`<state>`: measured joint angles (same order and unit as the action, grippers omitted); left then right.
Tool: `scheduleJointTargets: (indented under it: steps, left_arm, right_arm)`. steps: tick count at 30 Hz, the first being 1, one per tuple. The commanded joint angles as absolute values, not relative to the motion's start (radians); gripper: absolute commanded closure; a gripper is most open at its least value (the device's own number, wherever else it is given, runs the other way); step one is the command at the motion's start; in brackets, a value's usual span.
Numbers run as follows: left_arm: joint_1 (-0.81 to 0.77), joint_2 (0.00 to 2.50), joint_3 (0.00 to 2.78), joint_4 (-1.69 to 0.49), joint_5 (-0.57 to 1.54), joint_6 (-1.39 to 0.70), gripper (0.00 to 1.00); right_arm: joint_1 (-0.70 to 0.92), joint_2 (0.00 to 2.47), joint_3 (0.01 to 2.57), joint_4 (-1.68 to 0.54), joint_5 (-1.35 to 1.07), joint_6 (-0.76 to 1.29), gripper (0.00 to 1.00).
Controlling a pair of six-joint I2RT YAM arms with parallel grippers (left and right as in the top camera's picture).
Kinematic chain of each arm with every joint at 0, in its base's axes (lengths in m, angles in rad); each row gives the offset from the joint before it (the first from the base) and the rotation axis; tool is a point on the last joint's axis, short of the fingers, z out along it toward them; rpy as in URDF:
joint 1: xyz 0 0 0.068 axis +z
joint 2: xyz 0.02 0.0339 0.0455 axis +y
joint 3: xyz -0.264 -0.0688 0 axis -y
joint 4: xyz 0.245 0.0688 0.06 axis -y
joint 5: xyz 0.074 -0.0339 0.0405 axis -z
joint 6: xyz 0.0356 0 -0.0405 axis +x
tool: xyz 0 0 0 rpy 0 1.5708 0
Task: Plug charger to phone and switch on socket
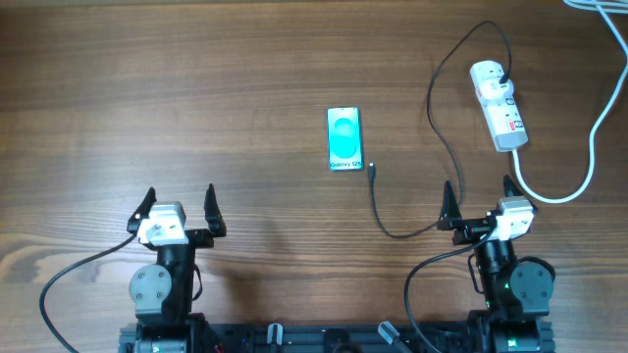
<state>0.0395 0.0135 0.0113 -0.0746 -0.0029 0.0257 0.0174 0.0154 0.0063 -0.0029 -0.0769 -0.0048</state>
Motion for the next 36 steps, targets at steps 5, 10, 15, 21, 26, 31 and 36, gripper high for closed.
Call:
scheduleJointTargets:
  steps: [5, 10, 15, 21, 26, 31, 36]
  left_arm:
    - [0.035, 0.005, 0.006, -0.075, -0.001, 0.045, 0.00]
    - [0.035, 0.005, 0.006, -0.075, -0.001, 0.045, 0.00]
    - [0.035, 0.005, 0.006, -0.075, -0.001, 0.045, 0.00]
    - [0.036, 0.005, 0.006, -0.039, 0.024, 0.032, 0.00]
    - [0.035, 0.005, 0.006, -0.036, 0.620, -0.257, 0.00]
    - [0.035, 0.005, 0.006, 0.152, 0.981, -0.398, 0.00]
    - [0.035, 0.005, 0.006, 0.719, 0.973, -0.632, 0.00]
  right_arm:
    - [0.019, 0.005, 0.006, 0.001, -0.063, 0.000, 0.00]
    - [0.019, 0.005, 0.006, 0.001, -0.063, 0.001, 0.00]
    - [0.019, 0.005, 0.005, 0.001, -0.063, 0.001, 0.00]
    - [0.019, 0.005, 0.006, 0.001, -0.063, 0.000, 0.00]
    - [0.019, 0.005, 0.006, 0.001, -0.063, 0.001, 0.00]
    - [0.019, 0.005, 0.006, 0.001, -0.063, 0.000, 0.00]
    - [0.019, 0.005, 0.006, 0.001, -0.063, 0.001, 0.00]
